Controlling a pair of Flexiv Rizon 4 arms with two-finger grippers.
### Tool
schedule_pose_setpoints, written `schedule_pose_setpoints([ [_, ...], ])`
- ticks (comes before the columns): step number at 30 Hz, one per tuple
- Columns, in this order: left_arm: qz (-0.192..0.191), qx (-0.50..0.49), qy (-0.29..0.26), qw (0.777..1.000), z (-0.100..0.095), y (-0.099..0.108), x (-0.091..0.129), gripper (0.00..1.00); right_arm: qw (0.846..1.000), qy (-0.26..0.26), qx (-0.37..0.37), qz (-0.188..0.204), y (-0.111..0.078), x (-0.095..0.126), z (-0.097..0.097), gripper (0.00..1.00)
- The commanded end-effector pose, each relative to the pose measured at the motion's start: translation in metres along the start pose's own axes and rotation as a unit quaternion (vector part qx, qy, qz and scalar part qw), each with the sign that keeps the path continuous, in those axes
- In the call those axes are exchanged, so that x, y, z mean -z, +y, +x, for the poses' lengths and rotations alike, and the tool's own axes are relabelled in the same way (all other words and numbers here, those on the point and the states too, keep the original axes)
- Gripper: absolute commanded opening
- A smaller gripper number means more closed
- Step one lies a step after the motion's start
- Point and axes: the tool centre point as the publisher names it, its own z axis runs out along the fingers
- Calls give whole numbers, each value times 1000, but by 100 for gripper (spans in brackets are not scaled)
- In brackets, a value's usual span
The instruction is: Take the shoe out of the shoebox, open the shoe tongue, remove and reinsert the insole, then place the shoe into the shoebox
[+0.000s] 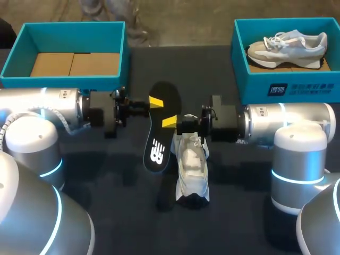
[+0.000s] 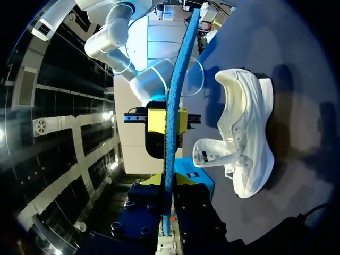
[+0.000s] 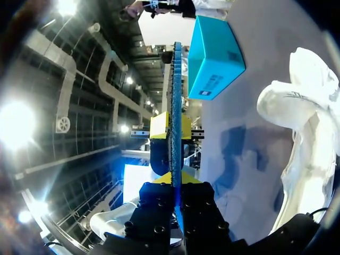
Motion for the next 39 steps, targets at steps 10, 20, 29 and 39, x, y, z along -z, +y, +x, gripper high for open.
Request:
schedule_pose_setpoints([
  [10,-4,-1,1,1000,2,3,-5,0,1000,-2,-6,4,1,1,-1,0],
  [20,7,16,3,1000,0,-6,7,0,997,-48,-21,50,2,21,-4,100],
  [29,46,59,33,997,2,-28,27,0,993,-104,15,57,0,68,-10,100],
  [39,72,126,49,988,9,-53,34,0,987,-128,81,47,3,106,-6,100],
])
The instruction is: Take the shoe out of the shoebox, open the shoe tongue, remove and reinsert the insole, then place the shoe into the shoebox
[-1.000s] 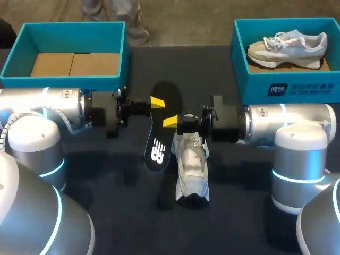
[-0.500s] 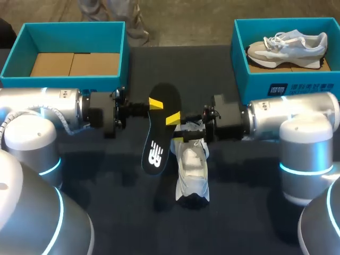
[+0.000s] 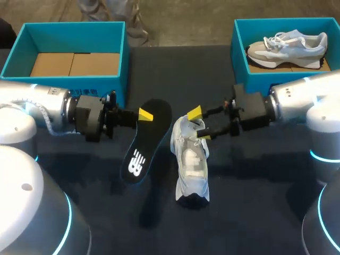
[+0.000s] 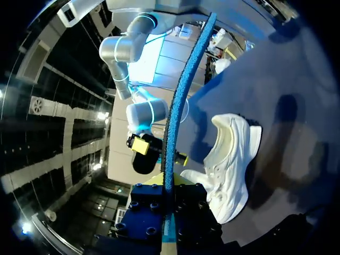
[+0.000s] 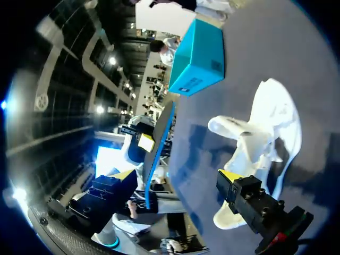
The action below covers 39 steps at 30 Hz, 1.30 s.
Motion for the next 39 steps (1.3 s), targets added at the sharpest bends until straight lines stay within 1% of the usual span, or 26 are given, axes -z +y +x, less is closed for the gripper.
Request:
schedule_pose_setpoints([
  [1,-2,15,9,1000,5,-10,1,0,1000,-5,9,-4,-8,31,5,100],
  [3,6,32,21,999,7,-15,-1,0,1000,-5,9,-4,-8,31,5,100],
  [5,-3,19,62,998,8,-20,-2,0,1000,-5,9,-4,-8,31,5,100],
  [16,-3,19,62,998,8,-20,-2,0,1000,-5,9,-4,-8,31,5,100],
  [17,-3,19,62,998,8,-20,-2,0,1000,-3,25,3,-9,32,4,100],
  [18,1,25,63,998,10,-22,-5,0,999,-2,43,6,-11,35,3,100],
  [19,9,34,63,997,12,-25,-7,0,998,-12,68,10,-13,38,1,100],
  [20,16,44,64,997,13,-27,-9,0,995,-20,91,21,-15,42,-2,100],
  [21,22,57,62,996,15,-29,-11,0,994,-17,107,35,-18,46,-6,100],
  [23,31,72,64,995,20,-33,-16,0,989,-30,140,48,-24,55,-13,100],
  [26,36,90,65,993,27,-40,-23,0,984,-49,159,62,-33,67,-22,100],
  [31,38,112,63,991,33,-49,-30,0,982,-64,171,56,-42,79,-29,100],
  [34,45,124,64,989,37,-54,-33,0,976,-72,193,63,-47,83,-28,100],
  [36,44,132,67,988,40,-57,-37,0,973,-72,208,63,-51,86,-29,100],
  [37,51,146,64,986,41,-59,-39,0,972,-72,215,66,-54,88,-30,100],
  [38,53,153,65,985,42,-60,-40,0,970,-79,217,70,-55,89,-31,100],
  [39,50,156,76,984,44,-63,-43,0,970,-99,207,80,-59,86,-34,100],
])
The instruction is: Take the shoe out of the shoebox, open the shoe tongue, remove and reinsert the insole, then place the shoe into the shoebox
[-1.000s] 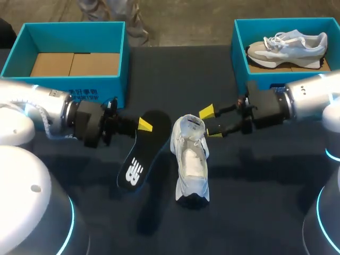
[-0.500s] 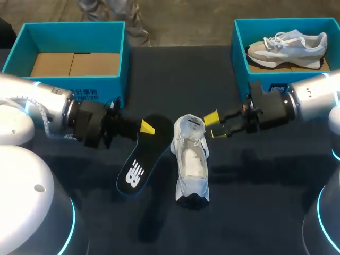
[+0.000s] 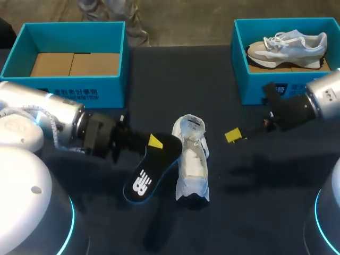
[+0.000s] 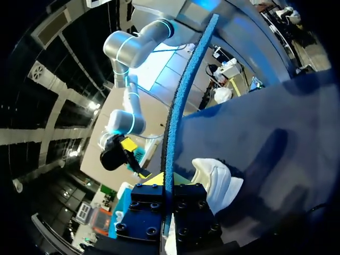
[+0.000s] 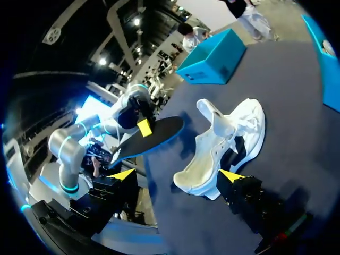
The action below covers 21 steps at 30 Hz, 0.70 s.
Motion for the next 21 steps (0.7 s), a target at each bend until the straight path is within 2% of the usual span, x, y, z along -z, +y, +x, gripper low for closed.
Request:
schedule_pose_setpoints([
  [1,-10,8,21,1000,5,-2,-12,0,999,-25,-20,23,-16,2,5,100],
  [13,-10,8,21,1000,5,-2,-12,0,999,-25,-20,23,-16,2,5,100],
  [15,-10,8,21,1000,5,-2,-12,0,997,-51,19,59,-13,-1,10,100],
  [17,-4,32,10,999,9,-4,-17,0,994,-77,49,67,-17,-3,10,100],
  [21,2,68,0,998,15,-13,-25,0,988,-82,106,83,-35,-11,1,100],
])
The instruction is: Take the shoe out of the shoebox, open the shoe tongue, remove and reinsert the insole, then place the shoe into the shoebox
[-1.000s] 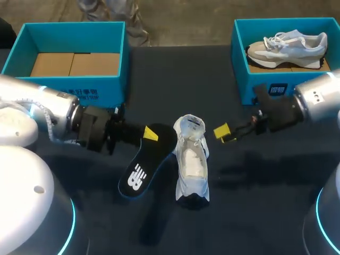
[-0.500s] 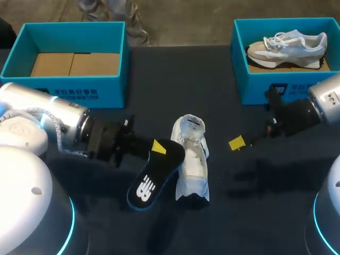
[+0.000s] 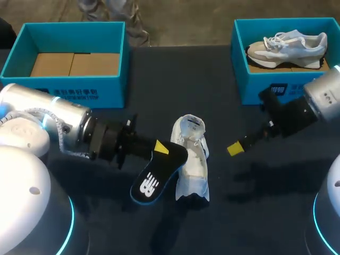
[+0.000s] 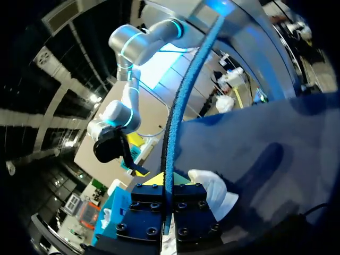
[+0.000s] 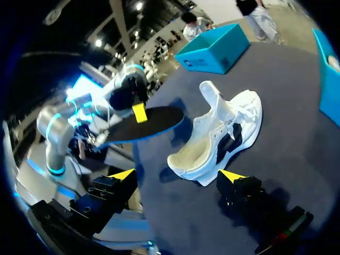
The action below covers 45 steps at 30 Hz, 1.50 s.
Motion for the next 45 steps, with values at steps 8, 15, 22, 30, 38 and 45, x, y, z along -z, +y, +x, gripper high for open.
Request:
schedule_pose_setpoints([
  [8,17,80,-28,996,6,-11,-11,0,990,-79,111,46,-29,-28,-3,100],
  [15,7,78,-19,997,5,-12,-10,0,988,-84,118,58,-33,-30,-4,100],
  [22,7,78,-19,997,5,-12,-10,0,988,-84,118,58,-33,-30,-4,100],
  [30,-5,110,-38,993,15,-21,-14,0,970,-105,207,79,-62,-53,-5,100],
  [38,-8,153,-62,986,20,-24,-15,0,962,-141,221,76,-75,-60,-7,100],
  [45,0,174,-74,982,18,-24,-18,0,955,-179,216,99,-74,-66,-13,100],
])
